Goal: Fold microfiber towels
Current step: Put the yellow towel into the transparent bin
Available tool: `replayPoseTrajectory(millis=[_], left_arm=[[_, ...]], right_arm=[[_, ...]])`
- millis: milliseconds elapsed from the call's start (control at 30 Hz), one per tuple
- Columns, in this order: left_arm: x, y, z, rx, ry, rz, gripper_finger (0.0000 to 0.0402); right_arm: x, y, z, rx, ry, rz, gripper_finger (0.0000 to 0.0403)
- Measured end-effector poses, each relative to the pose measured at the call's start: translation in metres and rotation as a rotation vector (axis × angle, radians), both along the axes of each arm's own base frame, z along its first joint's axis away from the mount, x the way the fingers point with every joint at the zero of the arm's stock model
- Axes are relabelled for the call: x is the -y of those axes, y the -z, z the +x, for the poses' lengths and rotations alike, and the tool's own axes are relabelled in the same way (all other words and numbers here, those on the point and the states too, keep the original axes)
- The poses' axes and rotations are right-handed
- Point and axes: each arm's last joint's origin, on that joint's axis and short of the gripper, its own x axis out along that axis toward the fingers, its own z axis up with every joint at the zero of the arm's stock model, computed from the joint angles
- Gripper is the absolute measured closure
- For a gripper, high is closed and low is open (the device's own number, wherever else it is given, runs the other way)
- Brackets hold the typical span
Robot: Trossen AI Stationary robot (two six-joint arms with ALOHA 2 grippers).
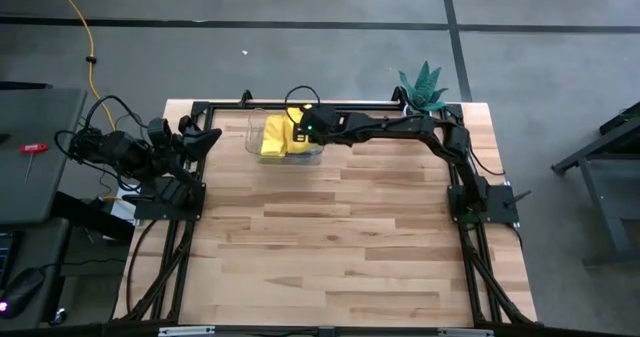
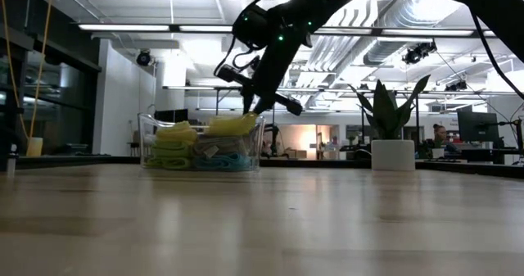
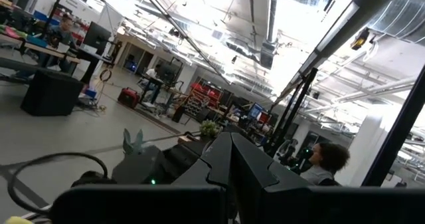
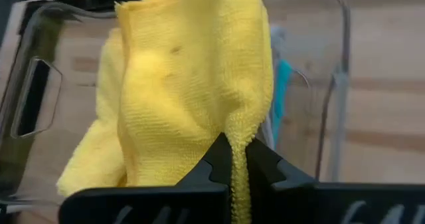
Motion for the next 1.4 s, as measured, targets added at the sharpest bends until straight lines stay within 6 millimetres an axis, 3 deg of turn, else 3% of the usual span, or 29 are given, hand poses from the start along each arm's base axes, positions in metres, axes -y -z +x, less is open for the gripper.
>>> replayPoseTrajectory(millis=[467,867,1000,1167,1267,1400], left_arm=[[0.000,0.000,0.000,0.000,0.002,0.001,0.0401],[0.000,0.000,0.000,0.000,0.002,0.001,0.0402],[0.000,0.000,0.000,0.000,0.002,0.001,0.0401],[0.000,0.002,0.001,-0.024,0.002,0.009,0.0402],[0.001,0.004,0.002,-0.050,0.002,0.017,0.0401],[0.001,0.006,0.002,-0.065,0.002,0.021,0.0401]], right_arm=[[-0.013,0.002,0.001,0.097,0.234,0.123,0.0386],[-0.010,0.001,0.000,0.084,0.198,0.126,0.0270],[-0.005,-0.018,-0.007,0.069,0.149,0.039,0.0249],[0.001,-0.047,-0.021,0.052,0.133,-0.098,0.0245],[0.008,-0.061,-0.019,0.130,0.069,-0.132,0.0252],[0.014,-0.049,-0.007,0.206,-0.058,-0.056,0.0308]])
